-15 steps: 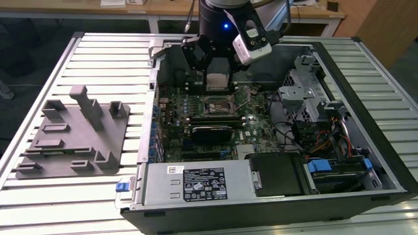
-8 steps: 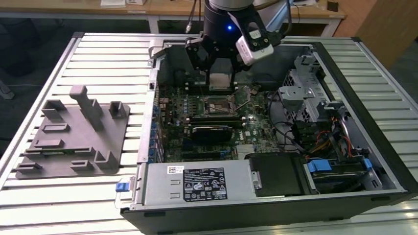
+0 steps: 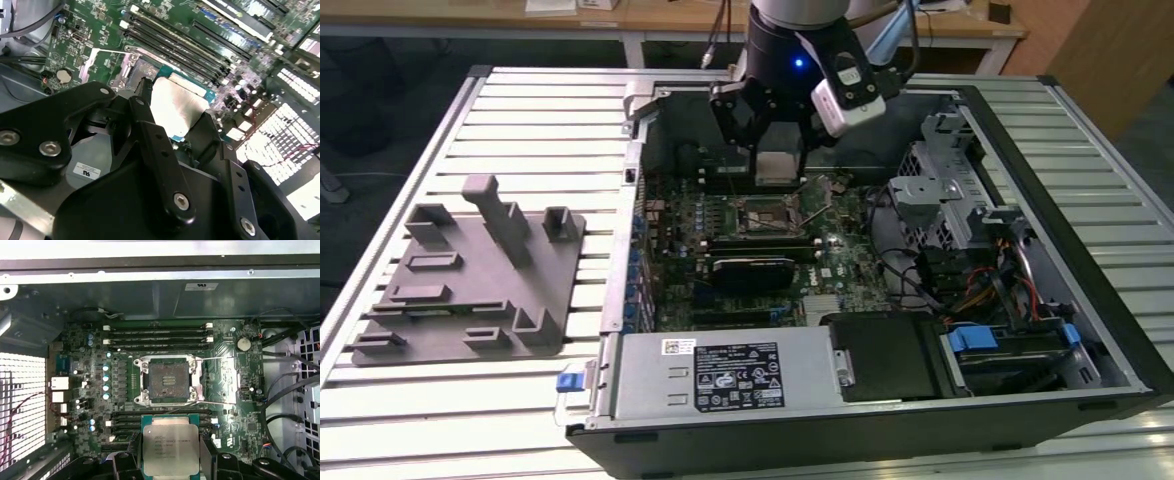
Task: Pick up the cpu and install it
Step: 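Pick up the cpu and move it towards the insertion slot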
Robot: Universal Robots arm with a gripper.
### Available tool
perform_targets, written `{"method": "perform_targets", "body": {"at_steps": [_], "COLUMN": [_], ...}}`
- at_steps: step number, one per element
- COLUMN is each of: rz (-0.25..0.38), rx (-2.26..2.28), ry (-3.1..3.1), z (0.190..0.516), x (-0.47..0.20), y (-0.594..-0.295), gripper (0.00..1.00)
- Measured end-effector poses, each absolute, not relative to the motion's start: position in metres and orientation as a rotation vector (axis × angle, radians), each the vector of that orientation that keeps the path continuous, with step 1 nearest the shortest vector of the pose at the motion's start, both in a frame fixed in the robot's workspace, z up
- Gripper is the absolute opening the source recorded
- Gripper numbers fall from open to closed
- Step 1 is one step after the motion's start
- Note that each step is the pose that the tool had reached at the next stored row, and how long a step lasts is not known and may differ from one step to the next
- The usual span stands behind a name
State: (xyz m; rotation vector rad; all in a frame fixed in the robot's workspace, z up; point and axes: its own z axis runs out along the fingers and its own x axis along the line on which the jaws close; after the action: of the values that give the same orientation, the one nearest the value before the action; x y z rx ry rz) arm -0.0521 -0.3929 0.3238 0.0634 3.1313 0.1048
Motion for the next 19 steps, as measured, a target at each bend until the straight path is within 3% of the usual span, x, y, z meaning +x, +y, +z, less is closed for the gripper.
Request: {"method": "perform_targets", "body": {"at_steps": [19], "rz": [0.105], "rx": [0.060], "ry": [3.133], "z": [0.299], "x": [-0.048], "y": [-0.370], "gripper": [0.55]}}
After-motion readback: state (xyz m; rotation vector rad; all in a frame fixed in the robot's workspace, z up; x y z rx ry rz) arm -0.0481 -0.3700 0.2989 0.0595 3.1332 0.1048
